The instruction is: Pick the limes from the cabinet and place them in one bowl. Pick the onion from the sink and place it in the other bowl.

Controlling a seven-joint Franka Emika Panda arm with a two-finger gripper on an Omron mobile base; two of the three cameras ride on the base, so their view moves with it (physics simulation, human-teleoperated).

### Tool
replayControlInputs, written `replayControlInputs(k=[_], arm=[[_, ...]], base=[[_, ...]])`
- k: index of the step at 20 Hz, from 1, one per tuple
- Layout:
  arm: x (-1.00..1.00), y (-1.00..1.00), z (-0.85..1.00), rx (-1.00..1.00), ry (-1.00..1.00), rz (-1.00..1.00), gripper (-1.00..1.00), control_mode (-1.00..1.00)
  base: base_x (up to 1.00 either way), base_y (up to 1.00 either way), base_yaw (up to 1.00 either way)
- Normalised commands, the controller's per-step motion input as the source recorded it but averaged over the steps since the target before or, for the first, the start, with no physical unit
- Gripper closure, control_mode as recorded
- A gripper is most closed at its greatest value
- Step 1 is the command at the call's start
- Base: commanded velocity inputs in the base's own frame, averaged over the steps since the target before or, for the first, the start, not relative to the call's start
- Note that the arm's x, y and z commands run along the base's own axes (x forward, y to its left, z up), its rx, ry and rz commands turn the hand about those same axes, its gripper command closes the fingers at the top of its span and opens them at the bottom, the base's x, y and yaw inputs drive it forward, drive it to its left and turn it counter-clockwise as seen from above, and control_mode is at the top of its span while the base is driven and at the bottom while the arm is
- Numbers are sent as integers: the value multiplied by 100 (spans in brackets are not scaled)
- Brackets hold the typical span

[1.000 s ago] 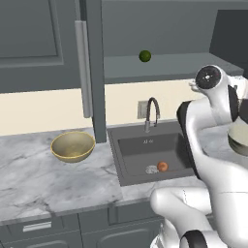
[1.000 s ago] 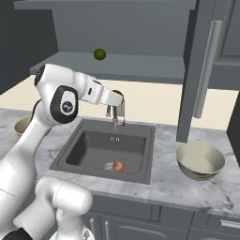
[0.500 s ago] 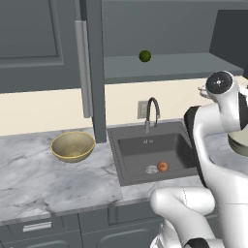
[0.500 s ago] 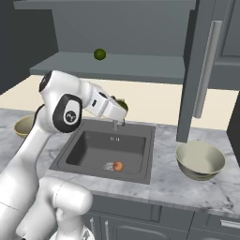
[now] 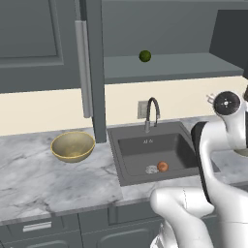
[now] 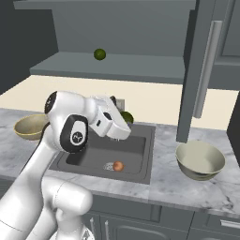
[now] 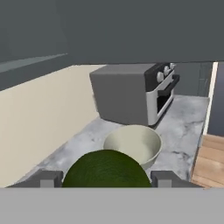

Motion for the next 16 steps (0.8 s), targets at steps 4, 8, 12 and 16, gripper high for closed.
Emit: replayControlInputs(k=[4,8,12,16], arm=[[-9,-18,-24,8,-8,-14,100,-100],[0,-17,-17,0,-3,-17,100,-100],[0,-20,-14,0,0,-16,100,-100],[0,-18,-13,1,0,-16,100,-100]], base=[[0,0,0],[0,0,0],[0,0,0],[0,0,0]])
